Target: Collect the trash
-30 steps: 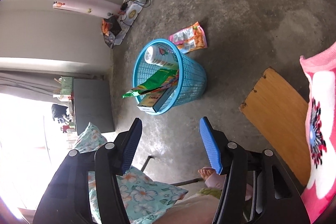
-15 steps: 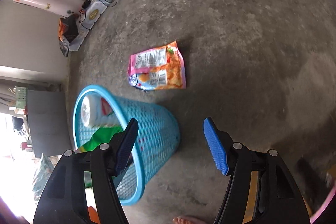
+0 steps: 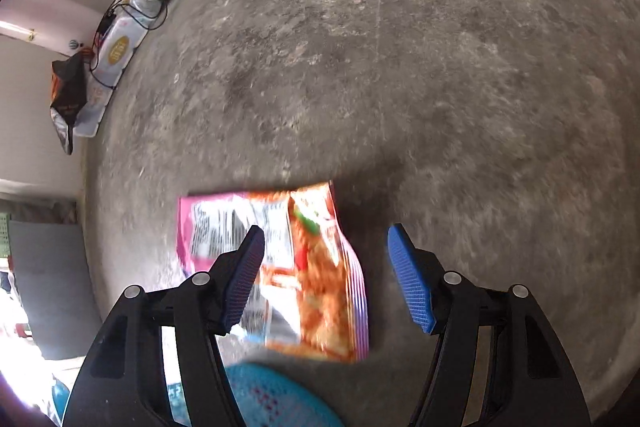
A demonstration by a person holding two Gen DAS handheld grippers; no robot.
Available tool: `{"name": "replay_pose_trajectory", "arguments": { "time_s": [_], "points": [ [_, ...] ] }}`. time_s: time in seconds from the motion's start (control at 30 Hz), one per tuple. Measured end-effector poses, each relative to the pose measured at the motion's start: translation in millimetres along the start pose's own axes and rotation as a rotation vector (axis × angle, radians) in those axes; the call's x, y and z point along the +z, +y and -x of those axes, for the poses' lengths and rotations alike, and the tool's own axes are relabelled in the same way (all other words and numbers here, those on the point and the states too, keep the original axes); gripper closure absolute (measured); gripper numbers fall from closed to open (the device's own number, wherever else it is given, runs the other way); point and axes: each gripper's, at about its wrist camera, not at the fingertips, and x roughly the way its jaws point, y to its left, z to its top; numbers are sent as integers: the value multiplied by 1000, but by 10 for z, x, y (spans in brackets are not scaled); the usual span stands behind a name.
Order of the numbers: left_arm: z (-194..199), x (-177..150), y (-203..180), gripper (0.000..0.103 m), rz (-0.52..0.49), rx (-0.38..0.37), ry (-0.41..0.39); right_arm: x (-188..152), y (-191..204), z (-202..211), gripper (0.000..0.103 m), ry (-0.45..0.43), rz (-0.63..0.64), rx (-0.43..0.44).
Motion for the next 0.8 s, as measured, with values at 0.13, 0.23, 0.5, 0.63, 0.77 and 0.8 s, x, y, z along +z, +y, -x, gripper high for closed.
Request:
{"name": "replay_pose_trajectory", "arguments": {
  "time_s": [0.13,0.23,0.5,0.63,0.77,0.8],
  "points": [
    [-57,50,163,18,60,-11,-17,51,40,-221,44,-5,45,-51],
    [-79,74,225,18,71,-9,-17,48,100,-336,46,-20,100,-92],
    [-47,85,263,18,68,-23,-14,-260,241,-352,103,-36,242,-168],
    [-4,66,277,18,66,-44,-21,-351,331,266,103,-209,304,-146],
    [12,83,282,18,72,-54,-28,-544,728,1271,103,-439,510,-161],
    [37,93,265,18,62,-43,-37,-613,817,1559,103,-497,546,-152]
  ]
}}
